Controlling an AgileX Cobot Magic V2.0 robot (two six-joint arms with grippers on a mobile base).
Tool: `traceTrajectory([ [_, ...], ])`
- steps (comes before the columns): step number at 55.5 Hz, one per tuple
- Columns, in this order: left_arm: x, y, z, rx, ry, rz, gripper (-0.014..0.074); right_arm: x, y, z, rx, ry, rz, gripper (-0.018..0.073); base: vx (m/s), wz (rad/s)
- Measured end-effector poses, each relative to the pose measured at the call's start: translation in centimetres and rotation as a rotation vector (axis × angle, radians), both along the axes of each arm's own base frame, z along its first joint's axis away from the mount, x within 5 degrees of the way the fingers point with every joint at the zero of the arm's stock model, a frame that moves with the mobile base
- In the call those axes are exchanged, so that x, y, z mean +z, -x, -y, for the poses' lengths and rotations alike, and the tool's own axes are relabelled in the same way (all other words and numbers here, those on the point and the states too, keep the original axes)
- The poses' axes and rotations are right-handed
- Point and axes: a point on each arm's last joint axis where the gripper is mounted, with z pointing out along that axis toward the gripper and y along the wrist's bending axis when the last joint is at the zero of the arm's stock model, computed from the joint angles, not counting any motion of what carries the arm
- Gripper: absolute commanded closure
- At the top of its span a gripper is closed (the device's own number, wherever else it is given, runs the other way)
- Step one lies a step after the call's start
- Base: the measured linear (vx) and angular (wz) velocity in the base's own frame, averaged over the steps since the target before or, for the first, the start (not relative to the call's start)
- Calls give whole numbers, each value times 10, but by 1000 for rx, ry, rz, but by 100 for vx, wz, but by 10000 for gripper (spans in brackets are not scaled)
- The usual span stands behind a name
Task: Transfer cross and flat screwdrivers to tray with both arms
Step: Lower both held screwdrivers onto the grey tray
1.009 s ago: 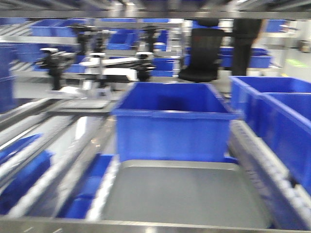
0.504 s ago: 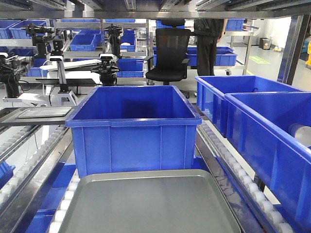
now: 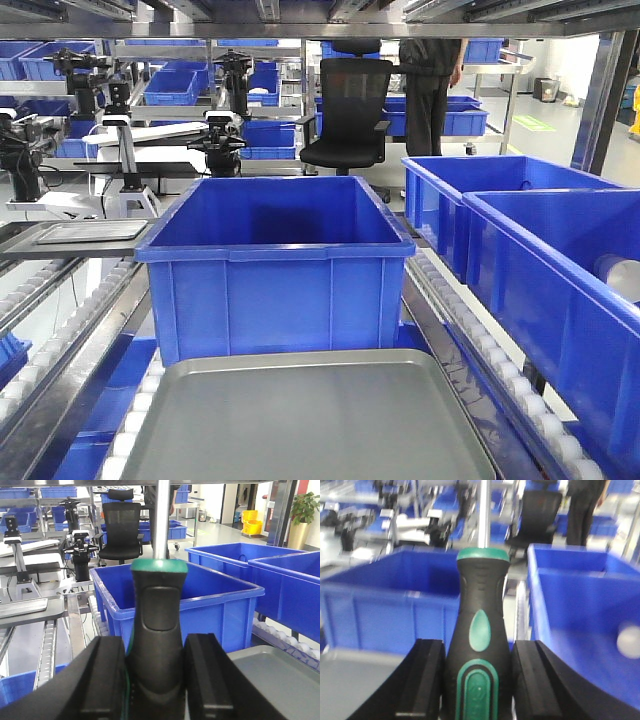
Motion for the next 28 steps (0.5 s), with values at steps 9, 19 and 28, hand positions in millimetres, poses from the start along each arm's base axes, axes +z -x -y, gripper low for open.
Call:
traceTrajectory([
  [9, 0, 0, 0, 0, 0, 0, 594, 1, 0, 0, -3, -1, 8, 567, 0, 0],
  [19, 0, 0, 0, 0, 0, 0, 594, 1, 0, 0, -4, -2, 10, 567, 0, 0],
  [28, 0, 0, 0, -1, 2, -2, 594, 0, 0, 0, 2, -7, -1, 567, 0, 0],
])
